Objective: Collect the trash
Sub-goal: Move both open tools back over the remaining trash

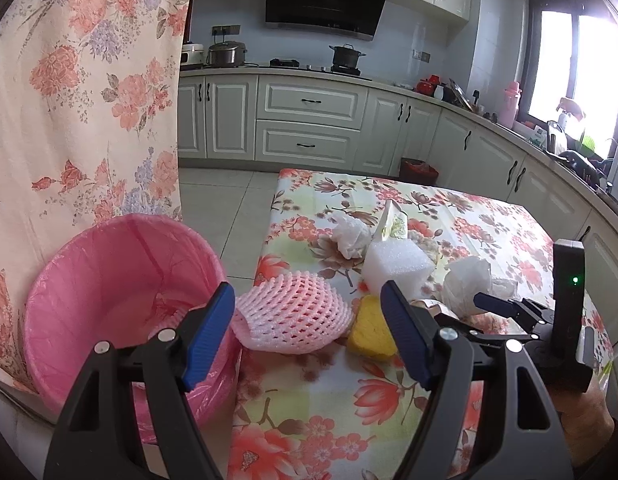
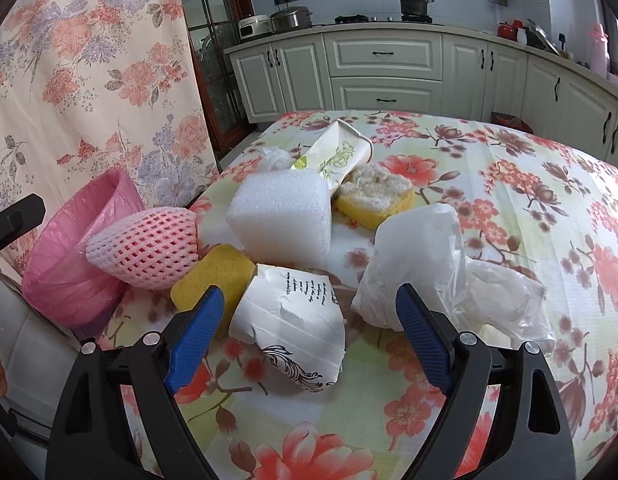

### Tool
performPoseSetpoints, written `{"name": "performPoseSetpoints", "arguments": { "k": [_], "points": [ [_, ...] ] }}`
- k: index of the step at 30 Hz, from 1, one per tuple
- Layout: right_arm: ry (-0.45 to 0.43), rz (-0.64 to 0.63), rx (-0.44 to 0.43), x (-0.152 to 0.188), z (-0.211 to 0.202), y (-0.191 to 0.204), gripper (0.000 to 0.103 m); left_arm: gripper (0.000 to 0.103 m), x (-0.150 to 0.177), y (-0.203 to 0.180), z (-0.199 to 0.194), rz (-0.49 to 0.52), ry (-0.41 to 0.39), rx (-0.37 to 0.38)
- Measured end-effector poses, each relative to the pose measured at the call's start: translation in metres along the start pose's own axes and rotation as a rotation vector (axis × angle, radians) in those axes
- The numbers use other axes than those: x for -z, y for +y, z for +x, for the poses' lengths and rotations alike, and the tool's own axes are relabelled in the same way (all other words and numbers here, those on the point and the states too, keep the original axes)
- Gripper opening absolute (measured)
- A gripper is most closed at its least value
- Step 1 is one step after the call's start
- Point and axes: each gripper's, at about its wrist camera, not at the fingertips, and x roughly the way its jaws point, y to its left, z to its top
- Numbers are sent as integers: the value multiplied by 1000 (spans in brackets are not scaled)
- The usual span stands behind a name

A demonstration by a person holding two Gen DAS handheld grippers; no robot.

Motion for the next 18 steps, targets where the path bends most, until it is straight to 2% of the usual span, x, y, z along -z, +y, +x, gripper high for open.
{"name": "performPoseSetpoints", "arguments": {
  "k": [10,12,18],
  "points": [
    [54,21,-33,5,18,-1,79,73,5,-3,4,8,15,5],
    [64,10,-44,6,20,3,69,73,6,-3,6,8,19,6],
    [59,-3,-53,7,17,4,64,73,9,-5,11,13,33,7]
  ]
}}
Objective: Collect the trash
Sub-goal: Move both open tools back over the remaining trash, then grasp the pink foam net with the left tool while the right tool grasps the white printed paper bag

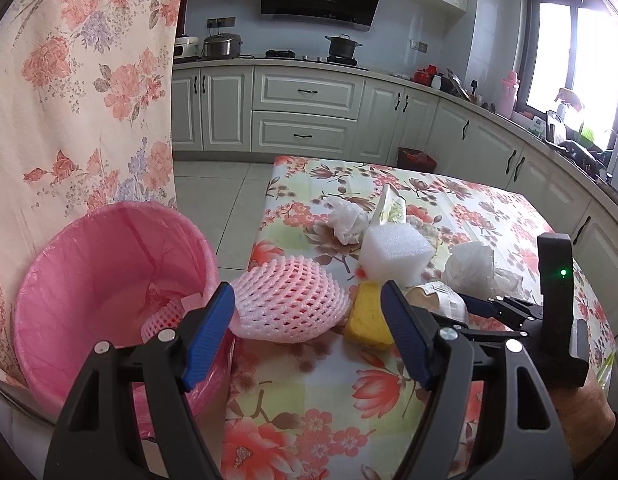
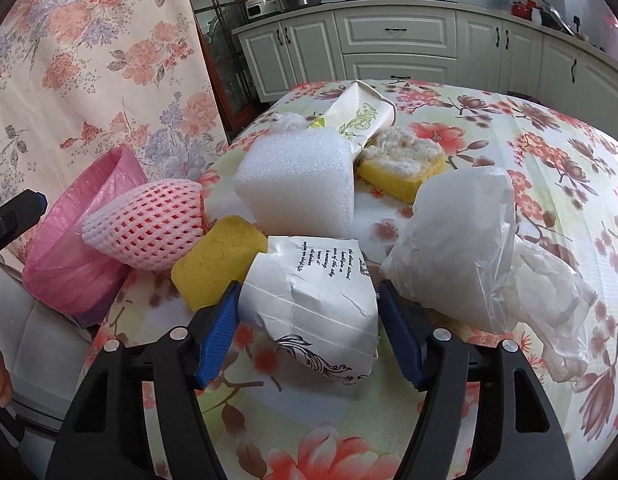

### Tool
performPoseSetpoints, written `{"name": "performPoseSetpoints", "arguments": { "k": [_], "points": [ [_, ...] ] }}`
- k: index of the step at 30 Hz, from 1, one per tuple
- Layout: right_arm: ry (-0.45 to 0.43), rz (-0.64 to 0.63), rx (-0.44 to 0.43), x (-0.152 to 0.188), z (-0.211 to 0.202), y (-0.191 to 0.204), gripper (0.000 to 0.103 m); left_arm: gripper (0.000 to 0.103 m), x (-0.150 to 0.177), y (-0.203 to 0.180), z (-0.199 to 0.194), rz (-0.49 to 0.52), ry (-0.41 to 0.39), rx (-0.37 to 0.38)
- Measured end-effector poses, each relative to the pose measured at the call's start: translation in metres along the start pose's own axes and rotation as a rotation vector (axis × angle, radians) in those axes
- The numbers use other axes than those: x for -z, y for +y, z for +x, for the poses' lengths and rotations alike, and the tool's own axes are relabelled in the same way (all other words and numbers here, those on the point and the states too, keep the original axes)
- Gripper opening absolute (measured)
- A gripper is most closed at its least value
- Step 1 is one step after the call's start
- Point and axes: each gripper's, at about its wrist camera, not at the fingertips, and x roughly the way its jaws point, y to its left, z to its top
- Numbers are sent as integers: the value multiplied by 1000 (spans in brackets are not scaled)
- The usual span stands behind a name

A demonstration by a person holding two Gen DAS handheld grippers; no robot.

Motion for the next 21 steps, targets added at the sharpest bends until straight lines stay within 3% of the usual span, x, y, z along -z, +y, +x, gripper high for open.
{"name": "performPoseSetpoints", "arguments": {
  "k": [21],
  "points": [
    [-147,-32,23,-25,-66,-5,63,72,12,-23,26,22,46,54]
  ]
}}
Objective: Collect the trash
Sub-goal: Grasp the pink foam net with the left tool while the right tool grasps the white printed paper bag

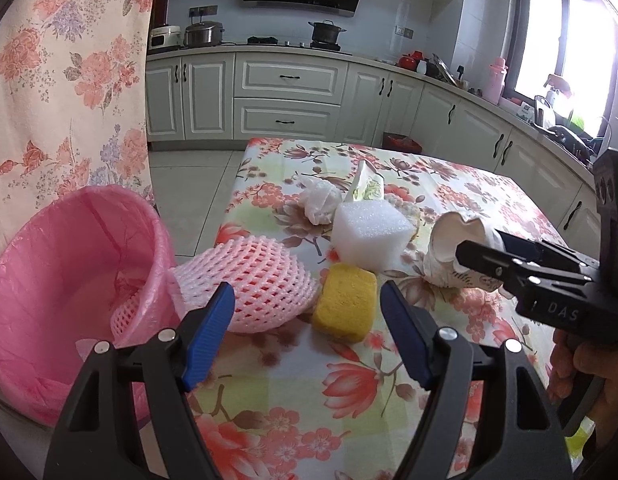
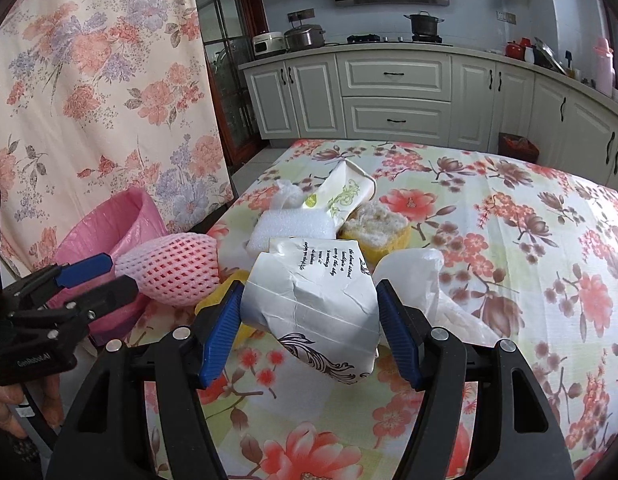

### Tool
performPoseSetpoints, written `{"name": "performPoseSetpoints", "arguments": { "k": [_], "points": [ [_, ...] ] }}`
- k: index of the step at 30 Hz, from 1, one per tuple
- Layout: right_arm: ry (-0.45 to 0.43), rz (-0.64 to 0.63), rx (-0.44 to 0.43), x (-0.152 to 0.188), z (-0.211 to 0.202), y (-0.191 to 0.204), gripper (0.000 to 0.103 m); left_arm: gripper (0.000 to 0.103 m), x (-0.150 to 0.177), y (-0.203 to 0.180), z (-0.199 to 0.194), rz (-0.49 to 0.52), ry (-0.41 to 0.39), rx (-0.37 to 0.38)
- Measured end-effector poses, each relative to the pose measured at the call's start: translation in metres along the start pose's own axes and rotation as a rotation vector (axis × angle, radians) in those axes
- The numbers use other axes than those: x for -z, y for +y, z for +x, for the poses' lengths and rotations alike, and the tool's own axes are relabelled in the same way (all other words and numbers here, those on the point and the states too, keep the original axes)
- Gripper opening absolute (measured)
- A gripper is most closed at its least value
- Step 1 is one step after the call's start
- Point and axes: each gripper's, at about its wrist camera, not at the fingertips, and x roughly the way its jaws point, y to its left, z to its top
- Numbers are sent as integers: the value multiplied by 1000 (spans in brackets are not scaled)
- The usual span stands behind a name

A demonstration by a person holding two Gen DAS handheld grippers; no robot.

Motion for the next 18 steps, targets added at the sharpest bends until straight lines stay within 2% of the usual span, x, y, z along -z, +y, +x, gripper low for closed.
{"name": "performPoseSetpoints", "arguments": {
  "k": [4,9,18],
  "points": [
    [-18,6,11,-4,-9,-8,63,72,0,-3,8,-2,10,6],
    [-32,18,22,-5,-16,-17,63,72,-5,-8,18,33,14,-32],
    [-54,26,46,-7,-28,-30,64,68,-14,-19,48,194,85,-251]
  ]
}}
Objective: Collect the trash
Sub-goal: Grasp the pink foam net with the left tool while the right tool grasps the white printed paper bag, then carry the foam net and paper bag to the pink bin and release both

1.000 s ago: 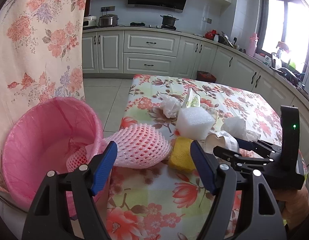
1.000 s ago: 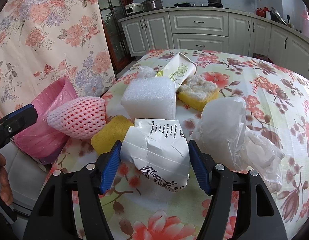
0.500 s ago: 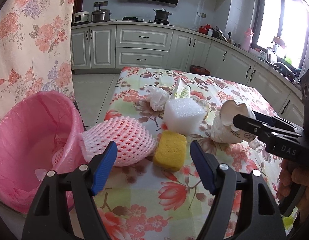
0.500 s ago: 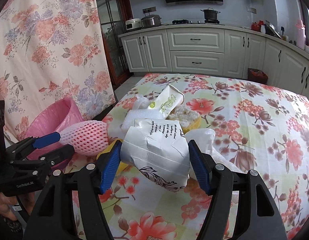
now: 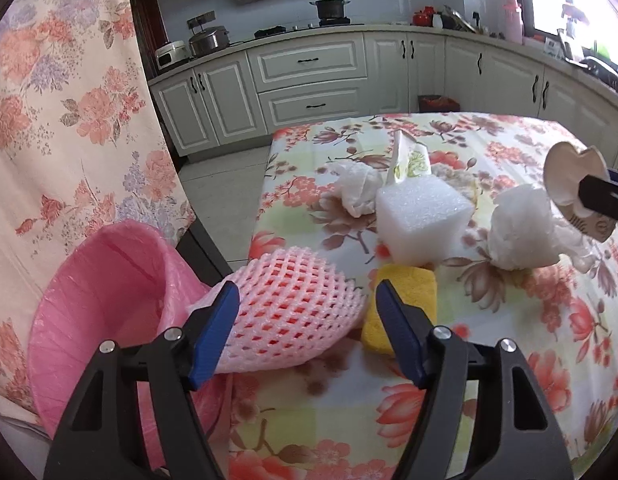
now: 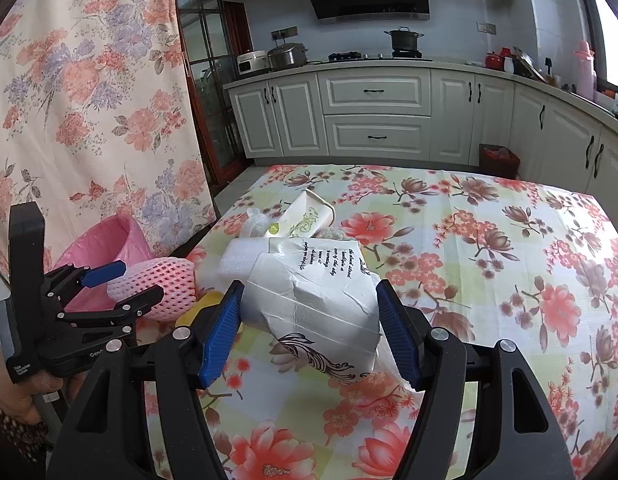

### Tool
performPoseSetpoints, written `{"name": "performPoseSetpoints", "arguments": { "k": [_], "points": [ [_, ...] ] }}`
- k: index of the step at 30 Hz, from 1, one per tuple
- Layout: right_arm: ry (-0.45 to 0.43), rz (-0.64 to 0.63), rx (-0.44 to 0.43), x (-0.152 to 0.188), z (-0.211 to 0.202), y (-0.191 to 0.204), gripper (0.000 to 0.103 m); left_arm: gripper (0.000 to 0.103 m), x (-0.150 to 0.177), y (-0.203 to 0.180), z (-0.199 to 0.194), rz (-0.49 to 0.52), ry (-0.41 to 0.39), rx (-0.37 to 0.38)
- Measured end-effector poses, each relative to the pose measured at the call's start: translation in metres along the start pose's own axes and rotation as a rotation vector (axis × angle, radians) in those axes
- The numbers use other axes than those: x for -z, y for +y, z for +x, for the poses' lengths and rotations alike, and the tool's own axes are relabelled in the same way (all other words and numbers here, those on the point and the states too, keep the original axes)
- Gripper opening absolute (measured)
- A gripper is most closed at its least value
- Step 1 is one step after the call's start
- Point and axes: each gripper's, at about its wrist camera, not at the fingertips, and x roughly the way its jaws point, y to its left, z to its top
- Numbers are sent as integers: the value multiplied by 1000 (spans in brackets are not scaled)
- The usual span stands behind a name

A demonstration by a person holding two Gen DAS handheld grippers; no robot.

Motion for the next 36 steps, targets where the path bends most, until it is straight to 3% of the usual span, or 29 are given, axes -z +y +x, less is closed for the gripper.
{"name": "performPoseSetpoints", "arguments": {
  "k": [6,8,16,22,36],
  "points": [
    [2,6,3,2,-1,-4,64,68,6,2,22,45,108,-37],
    [3,6,2,2,0,-5,64,55,9,1,26,57,132,-49],
    [9,0,-5,3,1,0,64,25,14,3,33,69,194,-28],
    [20,-6,-11,5,4,3,64,17,12,6,22,36,163,23],
    [6,-4,6,3,0,-1,64,17,2,28,-23,-95,35,98]
  ]
}}
